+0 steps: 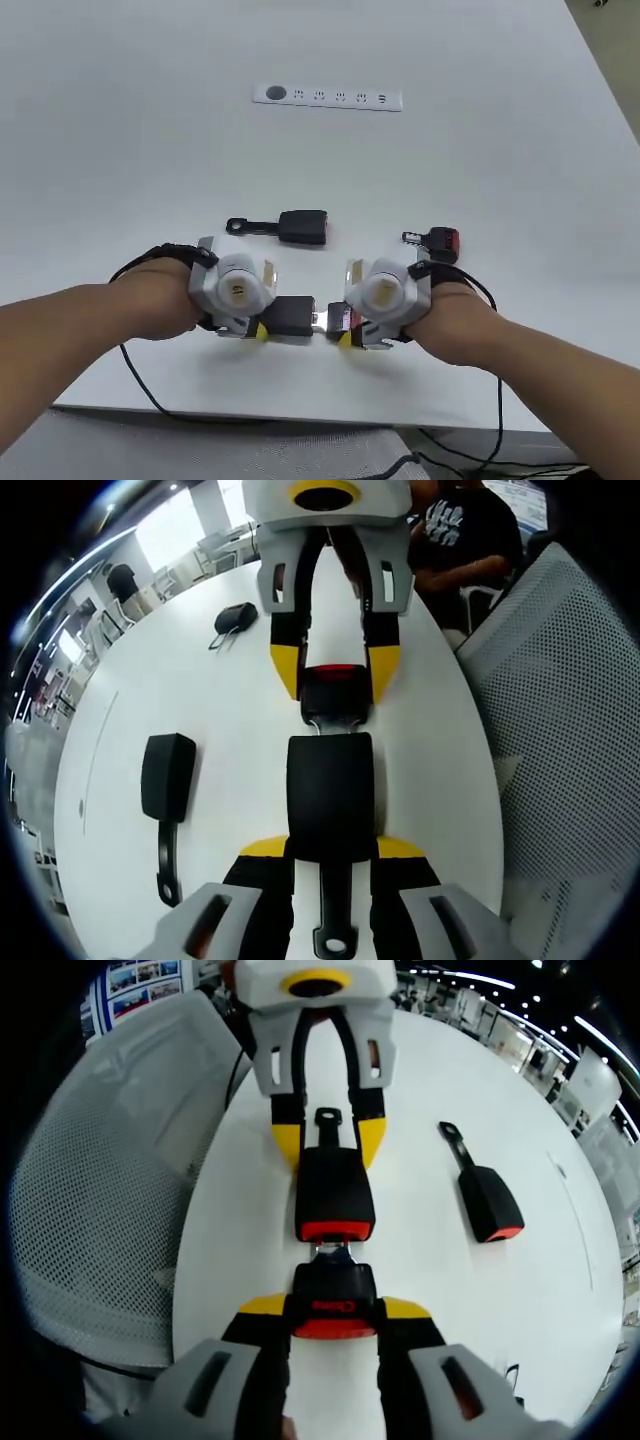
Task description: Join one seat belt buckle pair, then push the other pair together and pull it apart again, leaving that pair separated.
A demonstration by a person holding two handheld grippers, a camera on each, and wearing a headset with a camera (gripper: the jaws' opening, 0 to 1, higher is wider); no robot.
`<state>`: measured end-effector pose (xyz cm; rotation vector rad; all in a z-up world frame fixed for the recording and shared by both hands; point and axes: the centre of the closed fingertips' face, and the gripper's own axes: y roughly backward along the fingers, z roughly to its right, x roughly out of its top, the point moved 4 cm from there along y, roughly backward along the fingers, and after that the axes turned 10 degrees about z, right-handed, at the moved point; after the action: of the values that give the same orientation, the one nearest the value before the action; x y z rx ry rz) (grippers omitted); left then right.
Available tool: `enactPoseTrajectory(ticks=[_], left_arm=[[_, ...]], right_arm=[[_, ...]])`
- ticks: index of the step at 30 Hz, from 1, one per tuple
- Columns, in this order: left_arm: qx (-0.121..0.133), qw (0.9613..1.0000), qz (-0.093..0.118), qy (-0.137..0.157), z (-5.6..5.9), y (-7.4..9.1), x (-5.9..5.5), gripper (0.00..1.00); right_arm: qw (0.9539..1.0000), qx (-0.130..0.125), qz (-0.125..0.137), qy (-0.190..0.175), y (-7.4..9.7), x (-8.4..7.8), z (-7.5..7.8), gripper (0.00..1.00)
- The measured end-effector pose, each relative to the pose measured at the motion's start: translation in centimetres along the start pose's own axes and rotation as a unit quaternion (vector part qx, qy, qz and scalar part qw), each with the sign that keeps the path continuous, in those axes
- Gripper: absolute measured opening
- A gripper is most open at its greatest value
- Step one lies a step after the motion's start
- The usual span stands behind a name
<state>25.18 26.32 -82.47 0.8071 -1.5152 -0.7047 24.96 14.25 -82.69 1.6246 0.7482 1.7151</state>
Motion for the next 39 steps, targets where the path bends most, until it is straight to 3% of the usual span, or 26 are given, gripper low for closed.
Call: enactPoseTrajectory(ticks=[26, 30, 33, 39], left_arm=[[-0.010, 0.9999, -0.011, -0.006, 0.1, -0.2, 0.0, 0.29], [-0.007, 0.9999, -0.010, -0.005, 0.1, -0.1, -0.1, 0.29], [0.008, 0.9999, 0.009, 0.011, 0.2, 0.1, -0.4, 0.28], [0.005, 0.9999, 0.010, 0.007, 0.1, 0.1, -0.4, 0.28]], right_arm=[[1.0000, -0.002, 0.008, -0.003, -0.8, 1.0, -0.1, 0.32], [0.9999, 0.001, 0.010, 0.003, -0.7, 0.8, -0.1, 0.32], [0.9998, 0.000, 0.017, 0.009, -0.6, 0.6, -0.2, 0.32], [0.9996, 0.003, 0.027, 0.004, -0.4, 0.4, 0.1, 0.32]])
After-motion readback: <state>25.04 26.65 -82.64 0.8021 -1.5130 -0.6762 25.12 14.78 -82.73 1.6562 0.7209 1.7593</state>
